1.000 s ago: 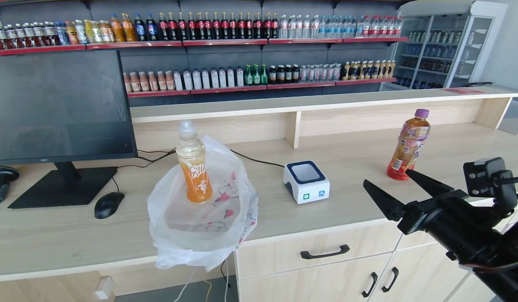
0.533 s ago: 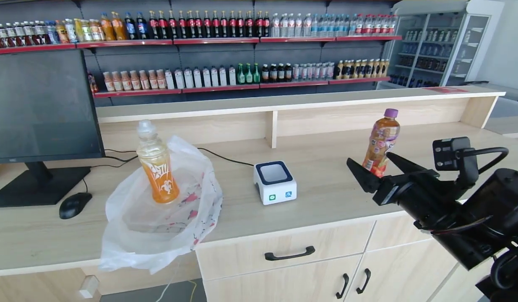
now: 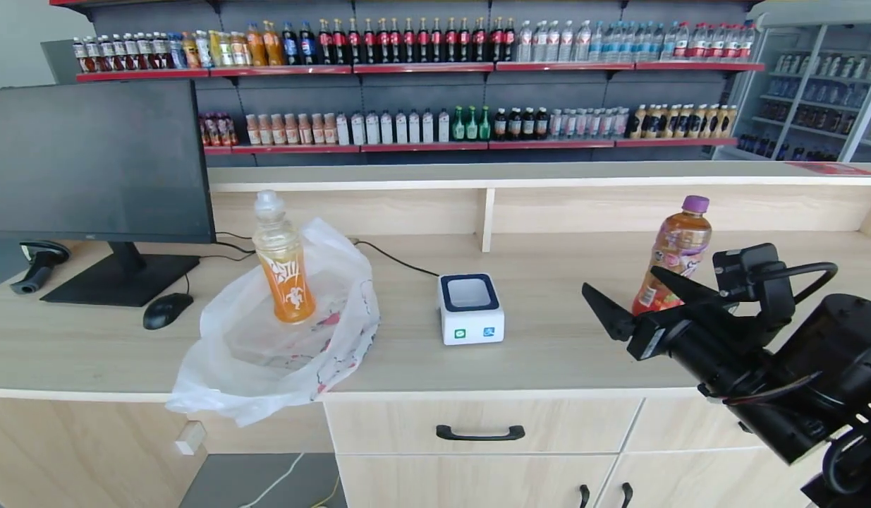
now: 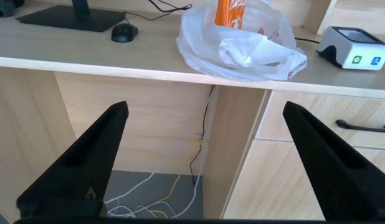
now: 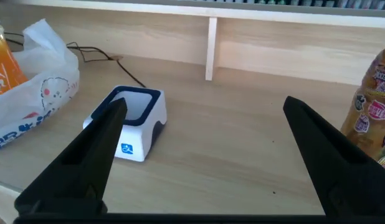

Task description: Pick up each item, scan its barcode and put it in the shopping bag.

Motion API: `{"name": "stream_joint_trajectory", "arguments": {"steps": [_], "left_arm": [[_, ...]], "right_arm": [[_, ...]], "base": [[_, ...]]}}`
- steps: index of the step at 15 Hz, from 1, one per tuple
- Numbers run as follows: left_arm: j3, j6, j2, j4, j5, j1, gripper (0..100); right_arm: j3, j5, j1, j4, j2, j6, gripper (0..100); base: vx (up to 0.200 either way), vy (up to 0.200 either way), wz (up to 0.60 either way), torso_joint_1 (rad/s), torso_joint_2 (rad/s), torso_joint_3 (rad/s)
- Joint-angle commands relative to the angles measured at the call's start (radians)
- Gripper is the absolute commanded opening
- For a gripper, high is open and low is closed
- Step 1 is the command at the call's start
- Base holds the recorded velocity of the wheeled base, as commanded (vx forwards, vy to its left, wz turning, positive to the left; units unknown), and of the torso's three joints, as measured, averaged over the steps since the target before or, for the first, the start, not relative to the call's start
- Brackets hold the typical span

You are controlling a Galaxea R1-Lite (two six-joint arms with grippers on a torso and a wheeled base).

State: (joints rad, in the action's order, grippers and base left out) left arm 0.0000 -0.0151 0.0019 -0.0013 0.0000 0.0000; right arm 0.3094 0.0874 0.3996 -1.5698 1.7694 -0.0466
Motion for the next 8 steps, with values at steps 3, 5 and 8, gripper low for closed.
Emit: {"name": "stream_joint_trajectory", "arguments": {"steps": [3,5,8], "left_arm": [[0.000,0.000,0.000,0.000,0.000,0.000,100],[0.000,0.000,0.000,0.000,0.000,0.000,100],[0.000,0.000,0.000,0.000,0.000,0.000,100]], "right_arm": [[-0.035,0.000,-0.004,-0.001,-0.004,0.017,100],[-0.049,0.000,-0.004,-0.001,0.009,0.019,100],[-0.064,0.000,-0.011,-0.001,0.035,0.030,100]], "base": [[0.000,-0.200,0.00,0.005,0.00,0.002],[0.000,-0.200,0.00,0.005,0.00,0.002],[0.000,-0.200,0.00,0.002,0.00,0.001]]}}
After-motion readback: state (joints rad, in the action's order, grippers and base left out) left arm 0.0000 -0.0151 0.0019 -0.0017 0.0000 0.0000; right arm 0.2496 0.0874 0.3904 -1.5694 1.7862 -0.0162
